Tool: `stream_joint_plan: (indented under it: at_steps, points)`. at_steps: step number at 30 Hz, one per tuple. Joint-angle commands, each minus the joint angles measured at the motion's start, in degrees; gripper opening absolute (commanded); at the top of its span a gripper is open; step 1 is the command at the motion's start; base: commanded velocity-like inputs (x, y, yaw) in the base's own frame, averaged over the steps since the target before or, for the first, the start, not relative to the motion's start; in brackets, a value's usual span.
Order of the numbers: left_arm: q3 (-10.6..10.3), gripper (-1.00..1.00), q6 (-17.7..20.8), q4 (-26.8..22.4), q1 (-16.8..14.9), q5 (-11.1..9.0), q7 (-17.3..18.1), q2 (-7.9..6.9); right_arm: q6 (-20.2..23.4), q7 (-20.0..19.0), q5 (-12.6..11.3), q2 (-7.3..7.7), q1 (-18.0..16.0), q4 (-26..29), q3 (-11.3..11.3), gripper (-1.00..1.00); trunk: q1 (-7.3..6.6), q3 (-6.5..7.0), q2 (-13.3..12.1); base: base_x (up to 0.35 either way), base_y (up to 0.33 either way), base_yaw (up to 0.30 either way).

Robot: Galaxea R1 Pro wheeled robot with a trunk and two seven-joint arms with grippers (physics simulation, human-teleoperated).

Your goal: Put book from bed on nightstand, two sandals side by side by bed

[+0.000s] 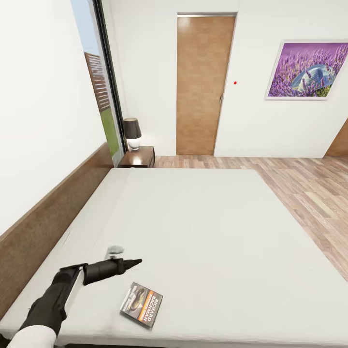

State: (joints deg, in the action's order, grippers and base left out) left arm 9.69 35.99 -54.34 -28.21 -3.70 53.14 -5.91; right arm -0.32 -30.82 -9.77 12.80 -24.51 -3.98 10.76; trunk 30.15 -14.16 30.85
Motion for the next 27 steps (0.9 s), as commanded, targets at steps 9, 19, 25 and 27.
stream_joint_plan:
  at_steps: [9,19,25,27]
  points:
    - [0.2,1.0,-1.1,-3.4,-6.8,-0.3,-43.4,12.97,0.0,-0.3,-0.5,0.01,-0.1,-0.3,0.1,1.0,0.02,-0.11,0.1,0.0,0.0,0.0]
    - [0.1,1.0,-9.3,2.9,-8.9,-2.6,-59.7,14.73,0.0,-0.3,-0.5,0.02,-0.1,-0.3,0.1,1.0,0.02,-0.11,0.1,0.0,0.0,0.0]
    - [0.0,1.0,-13.0,9.3,-9.0,-2.5,-60.6,14.7,0.0,-0.3,-0.5,0.0,-0.1,-0.3,0.1,1.0,0.02,-0.11,0.1,0.0,0.0,0.0]
    - [0.0,1.0,-13.0,9.6,-9.0,-2.5,-60.6,14.7,0.0,-0.3,-0.5,0.0,-0.1,-0.2,0.1,1.0,0.02,-0.11,0.1,0.0,0.0,0.0]
